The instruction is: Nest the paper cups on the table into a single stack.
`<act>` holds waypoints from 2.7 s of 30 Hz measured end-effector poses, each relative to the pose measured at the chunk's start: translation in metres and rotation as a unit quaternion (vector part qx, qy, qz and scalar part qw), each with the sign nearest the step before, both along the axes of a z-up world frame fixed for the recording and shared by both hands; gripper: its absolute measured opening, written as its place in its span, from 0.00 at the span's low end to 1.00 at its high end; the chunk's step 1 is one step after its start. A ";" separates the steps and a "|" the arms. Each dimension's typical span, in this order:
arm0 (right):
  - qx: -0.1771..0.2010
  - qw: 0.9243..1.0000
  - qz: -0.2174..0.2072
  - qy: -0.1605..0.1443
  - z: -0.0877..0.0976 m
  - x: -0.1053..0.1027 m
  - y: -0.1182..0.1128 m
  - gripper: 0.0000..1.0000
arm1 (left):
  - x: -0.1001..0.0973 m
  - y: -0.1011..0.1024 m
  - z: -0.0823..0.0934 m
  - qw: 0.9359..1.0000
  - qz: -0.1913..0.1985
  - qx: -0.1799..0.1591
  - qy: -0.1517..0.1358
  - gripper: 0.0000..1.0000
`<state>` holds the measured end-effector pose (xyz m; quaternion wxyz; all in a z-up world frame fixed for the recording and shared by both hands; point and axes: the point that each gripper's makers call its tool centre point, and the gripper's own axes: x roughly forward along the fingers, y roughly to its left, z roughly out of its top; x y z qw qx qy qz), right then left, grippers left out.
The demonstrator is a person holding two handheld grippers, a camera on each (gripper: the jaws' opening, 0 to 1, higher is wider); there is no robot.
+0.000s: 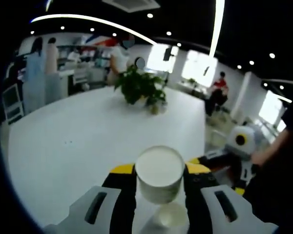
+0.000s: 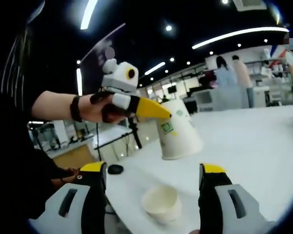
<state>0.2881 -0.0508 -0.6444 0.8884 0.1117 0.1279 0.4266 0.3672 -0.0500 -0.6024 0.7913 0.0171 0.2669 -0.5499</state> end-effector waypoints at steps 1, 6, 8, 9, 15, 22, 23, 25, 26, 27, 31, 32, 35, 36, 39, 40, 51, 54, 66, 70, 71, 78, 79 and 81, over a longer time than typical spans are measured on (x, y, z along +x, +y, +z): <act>0.005 1.000 0.001 0.003 0.001 0.000 0.001 0.71 | -0.001 0.000 0.001 1.000 -0.001 -0.002 0.000 0.36; 0.023 1.000 0.007 0.006 0.005 0.002 0.008 0.70 | -0.005 -0.001 0.004 1.000 -0.005 -0.003 0.001 0.36; 0.029 1.000 0.011 0.006 0.007 0.002 0.010 0.69 | -0.006 -0.001 0.006 1.000 -0.006 -0.007 0.002 0.36; 0.029 0.999 0.013 0.006 0.007 0.001 0.011 0.67 | -0.007 -0.001 0.007 1.000 -0.006 -0.009 0.003 0.36; 0.060 0.998 0.020 0.018 0.012 0.001 0.014 0.65 | -0.012 -0.002 0.007 1.000 -0.011 -0.010 0.005 0.36; 0.085 0.996 0.022 0.025 0.015 -0.001 0.013 0.62 | -0.015 0.001 0.008 1.000 -0.013 -0.024 0.013 0.36; 0.085 0.996 0.021 0.023 0.015 -0.001 0.012 0.61 | -0.016 0.001 0.008 1.000 -0.013 -0.024 0.012 0.36; 0.089 0.996 0.018 0.026 0.014 0.000 0.011 0.61 | -0.019 0.001 0.010 0.999 -0.017 -0.029 0.014 0.36; 0.090 0.996 0.015 0.027 0.013 0.001 0.010 0.61 | -0.019 0.001 0.010 0.999 -0.017 -0.029 0.015 0.36; 0.093 0.995 0.014 0.027 0.014 0.001 0.009 0.61 | -0.020 0.001 0.010 0.999 -0.018 -0.031 0.016 0.36; 0.110 0.993 0.015 0.029 0.019 0.001 0.010 0.61 | -0.023 -0.001 0.011 0.999 -0.021 -0.039 0.020 0.36; 0.113 0.993 0.014 0.027 0.020 0.001 0.009 0.61 | -0.023 0.000 0.011 0.999 -0.021 -0.040 0.021 0.36; 0.127 0.992 0.006 0.026 0.023 0.003 0.005 0.60 | -0.023 0.001 0.012 0.998 -0.020 -0.048 0.024 0.36; 0.132 0.991 0.004 0.026 0.025 0.004 0.004 0.60 | -0.024 0.001 0.013 0.998 -0.022 -0.050 0.026 0.37; 0.154 0.988 -0.001 0.025 0.031 0.005 0.000 0.61 | -0.027 0.001 0.013 0.998 -0.023 -0.051 0.025 0.36; 0.157 0.987 -0.002 0.023 0.033 0.005 -0.001 0.61 | -0.028 0.001 0.013 0.998 -0.027 -0.052 0.021 0.36; 0.188 0.982 -0.008 0.022 0.044 0.007 -0.008 0.56 | -0.032 0.004 0.012 0.998 -0.028 -0.057 0.028 0.36; 0.202 0.979 -0.010 0.015 0.052 0.008 -0.012 0.54 | -0.033 0.006 0.014 0.997 -0.028 -0.065 0.030 0.36; 0.256 0.967 0.001 0.005 0.079 0.016 -0.033 0.29 | -0.047 0.005 0.014 0.996 -0.039 -0.077 0.026 0.36; 0.275 0.961 0.008 0.009 0.083 0.015 -0.033 0.25 | -0.048 0.006 0.014 0.995 -0.042 -0.080 0.029 0.36; 0.276 0.961 0.009 0.010 0.083 0.014 -0.033 0.24 | -0.049 0.006 0.014 0.995 -0.042 -0.081 0.029 0.36; 0.281 0.959 0.019 0.014 0.083 0.012 -0.035 0.14 | -0.053 0.007 0.012 0.996 -0.050 -0.077 0.024 0.36; 0.282 0.959 0.021 0.016 0.083 0.011 -0.035 0.13 | -0.053 0.007 0.012 0.995 -0.050 -0.076 0.025 0.36; 0.284 0.959 0.022 0.017 0.083 0.011 -0.035 0.12 | -0.052 0.007 0.012 0.995 -0.051 -0.078 0.025 0.36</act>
